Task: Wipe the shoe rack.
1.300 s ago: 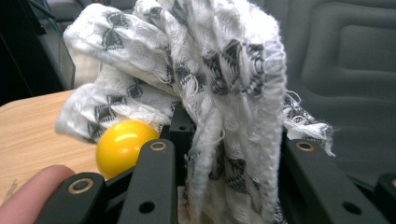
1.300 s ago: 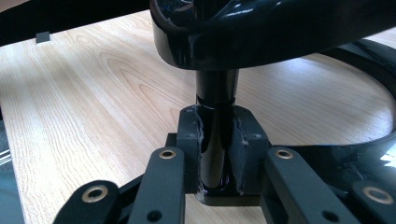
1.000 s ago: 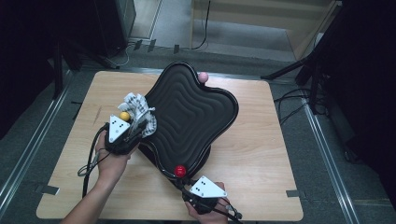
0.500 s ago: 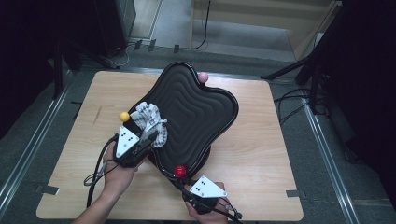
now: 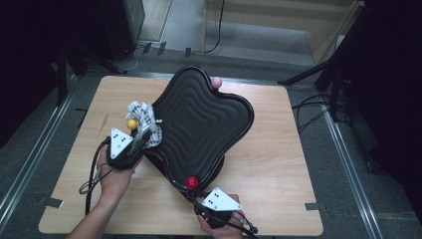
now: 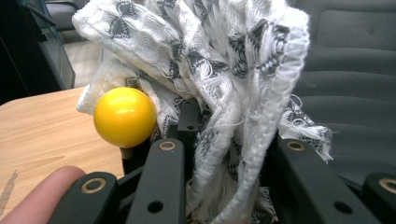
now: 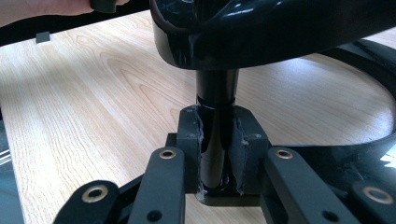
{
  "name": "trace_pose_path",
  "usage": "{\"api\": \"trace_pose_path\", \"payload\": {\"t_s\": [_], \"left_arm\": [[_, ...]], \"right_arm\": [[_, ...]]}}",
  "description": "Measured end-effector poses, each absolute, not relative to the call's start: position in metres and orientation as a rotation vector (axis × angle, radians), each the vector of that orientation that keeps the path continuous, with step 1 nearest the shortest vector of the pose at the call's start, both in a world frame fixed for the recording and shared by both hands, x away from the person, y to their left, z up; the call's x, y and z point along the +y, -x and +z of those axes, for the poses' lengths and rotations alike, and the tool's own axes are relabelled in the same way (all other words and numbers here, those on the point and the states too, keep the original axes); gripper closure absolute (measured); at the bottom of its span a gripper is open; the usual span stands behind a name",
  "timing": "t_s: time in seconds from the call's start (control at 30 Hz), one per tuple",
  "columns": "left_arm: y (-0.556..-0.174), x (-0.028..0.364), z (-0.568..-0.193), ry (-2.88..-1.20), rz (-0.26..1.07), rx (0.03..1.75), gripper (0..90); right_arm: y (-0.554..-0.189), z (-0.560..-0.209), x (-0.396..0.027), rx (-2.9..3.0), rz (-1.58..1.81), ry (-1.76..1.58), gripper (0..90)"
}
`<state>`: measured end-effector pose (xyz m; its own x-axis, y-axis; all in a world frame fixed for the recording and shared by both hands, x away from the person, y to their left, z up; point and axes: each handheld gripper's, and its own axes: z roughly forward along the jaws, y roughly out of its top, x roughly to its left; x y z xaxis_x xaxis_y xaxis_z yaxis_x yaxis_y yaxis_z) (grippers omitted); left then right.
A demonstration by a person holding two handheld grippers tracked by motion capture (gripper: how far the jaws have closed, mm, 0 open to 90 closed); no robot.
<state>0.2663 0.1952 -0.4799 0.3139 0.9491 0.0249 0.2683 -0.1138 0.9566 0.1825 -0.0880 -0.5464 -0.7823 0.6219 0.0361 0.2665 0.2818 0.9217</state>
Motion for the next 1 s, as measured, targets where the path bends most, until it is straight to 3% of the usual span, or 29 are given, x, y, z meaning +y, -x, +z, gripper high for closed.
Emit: {"api": "trace_pose_path", "payload": {"t_s": [0.17, 0.63, 1.0], "left_arm": [[-0.274, 0.193, -0.478, -1.6, 0.944, 1.144, 73.7], [-0.308, 0.179, -0.456, -1.584, 0.912, 1.186, 77.1], [-0.312, 0.129, -0.435, -1.631, 0.871, 1.062, 77.8]], "right_arm": [[-0.182, -0.546, -0.088, 2.224, 1.499, -0.808, 75.8], [-0.183, -0.546, -0.088, 2.231, 1.502, -0.802, 75.9], [-0.183, -0.546, -0.088, 2.236, 1.502, -0.796, 75.9]]}}
